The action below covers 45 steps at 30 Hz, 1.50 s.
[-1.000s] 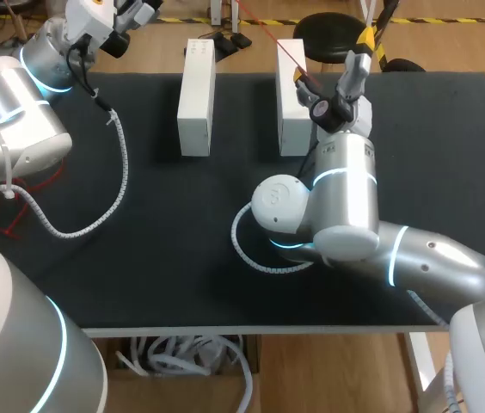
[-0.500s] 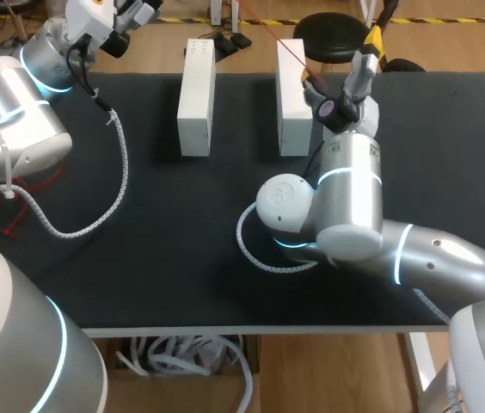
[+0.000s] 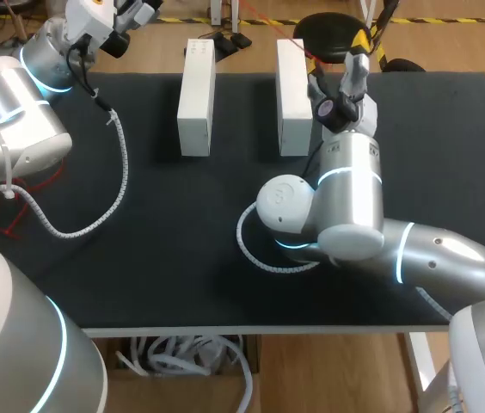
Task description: Grab the tape and strap the tape.
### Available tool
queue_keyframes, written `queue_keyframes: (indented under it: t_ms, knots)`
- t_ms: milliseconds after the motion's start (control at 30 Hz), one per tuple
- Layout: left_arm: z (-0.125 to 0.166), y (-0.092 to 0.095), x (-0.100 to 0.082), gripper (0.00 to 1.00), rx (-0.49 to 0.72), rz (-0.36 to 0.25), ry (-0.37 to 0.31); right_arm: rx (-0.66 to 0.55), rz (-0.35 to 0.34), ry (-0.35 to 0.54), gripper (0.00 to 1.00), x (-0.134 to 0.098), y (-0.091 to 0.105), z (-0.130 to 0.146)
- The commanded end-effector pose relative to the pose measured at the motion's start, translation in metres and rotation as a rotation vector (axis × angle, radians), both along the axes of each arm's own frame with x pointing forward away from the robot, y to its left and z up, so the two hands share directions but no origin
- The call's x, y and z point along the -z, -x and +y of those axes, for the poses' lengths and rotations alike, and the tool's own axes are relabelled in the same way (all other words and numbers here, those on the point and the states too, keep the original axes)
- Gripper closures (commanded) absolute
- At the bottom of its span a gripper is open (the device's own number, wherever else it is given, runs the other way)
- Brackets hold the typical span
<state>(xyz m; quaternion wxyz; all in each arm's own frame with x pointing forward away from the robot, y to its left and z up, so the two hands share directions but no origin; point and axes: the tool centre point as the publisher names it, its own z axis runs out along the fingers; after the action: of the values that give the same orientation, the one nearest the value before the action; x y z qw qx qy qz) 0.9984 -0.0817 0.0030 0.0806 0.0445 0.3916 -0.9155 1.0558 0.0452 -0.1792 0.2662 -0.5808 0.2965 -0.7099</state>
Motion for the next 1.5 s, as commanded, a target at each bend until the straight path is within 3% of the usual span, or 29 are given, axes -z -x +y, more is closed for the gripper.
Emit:
queue_keyframes:
  t_ms: [33,400,767,1500]
  knots:
    - [0.0,-0.001,0.001,1.0,0.002,-0.003,0.001,-0.009,-0.007,0.006,1.0,0.005,0.001,-0.001]
    - [0.0,-0.001,0.001,1.0,0.002,-0.003,0.001,-0.026,-0.015,0.026,1.0,0.003,0.001,0.003]
    - [0.0,-0.001,0.001,1.0,0.002,-0.003,0.001,0.001,-0.02,0.158,1.0,-0.009,0.001,0.0]
    - [0.0,-0.001,0.001,1.0,0.002,-0.003,0.001,0.001,-0.02,0.158,1.0,-0.009,0.001,0.0]
